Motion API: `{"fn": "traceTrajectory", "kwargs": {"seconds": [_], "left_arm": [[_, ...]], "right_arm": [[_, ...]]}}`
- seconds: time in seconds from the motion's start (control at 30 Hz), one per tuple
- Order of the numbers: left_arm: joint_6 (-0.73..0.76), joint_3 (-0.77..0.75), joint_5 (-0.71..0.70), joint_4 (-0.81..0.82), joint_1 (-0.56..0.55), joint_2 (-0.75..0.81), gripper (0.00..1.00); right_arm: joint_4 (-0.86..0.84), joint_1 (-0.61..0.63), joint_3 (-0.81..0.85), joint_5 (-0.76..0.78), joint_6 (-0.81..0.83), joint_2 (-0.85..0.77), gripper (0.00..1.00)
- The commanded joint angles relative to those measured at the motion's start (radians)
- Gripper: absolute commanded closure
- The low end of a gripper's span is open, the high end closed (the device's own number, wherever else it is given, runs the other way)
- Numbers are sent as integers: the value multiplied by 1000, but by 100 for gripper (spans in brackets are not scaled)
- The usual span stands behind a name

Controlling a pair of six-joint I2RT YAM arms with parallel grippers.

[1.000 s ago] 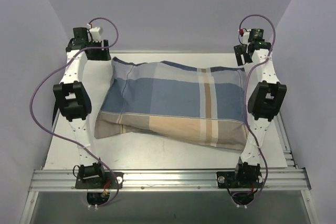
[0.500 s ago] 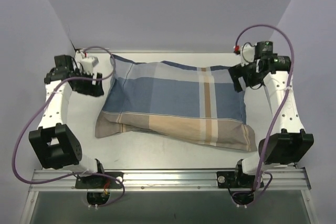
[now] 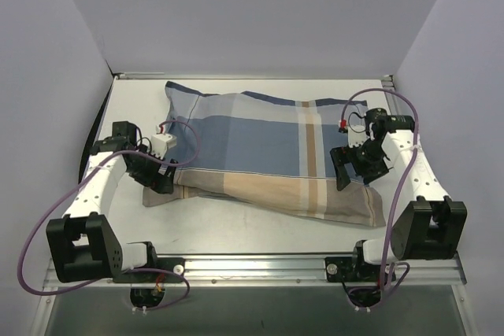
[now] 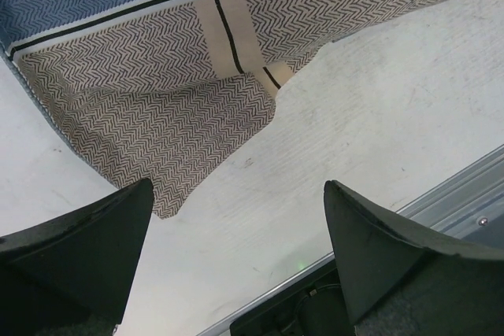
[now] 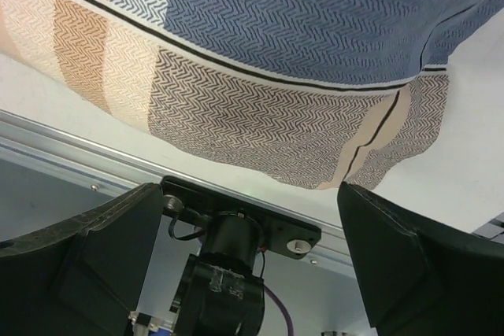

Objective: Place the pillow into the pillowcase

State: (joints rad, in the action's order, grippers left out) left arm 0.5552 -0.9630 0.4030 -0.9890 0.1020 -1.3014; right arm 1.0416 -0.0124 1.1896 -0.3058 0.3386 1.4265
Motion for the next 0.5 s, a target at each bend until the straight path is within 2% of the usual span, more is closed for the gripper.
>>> {"fn": "traceTrajectory", "kwargs": {"seconds": [0.0, 0.33, 0.47], "left_arm": [[-38, 3, -62, 49, -39, 17, 2], [-141, -74, -43, 90, -50, 33, 3], [-208, -150, -23, 99, -41, 13, 3]], "right_arm": [[-5, -14, -39, -19, -62, -69, 0], [-31, -90, -107, -35, -84, -152, 0], [-29, -139, -47, -67, -76, -153, 0]]}}
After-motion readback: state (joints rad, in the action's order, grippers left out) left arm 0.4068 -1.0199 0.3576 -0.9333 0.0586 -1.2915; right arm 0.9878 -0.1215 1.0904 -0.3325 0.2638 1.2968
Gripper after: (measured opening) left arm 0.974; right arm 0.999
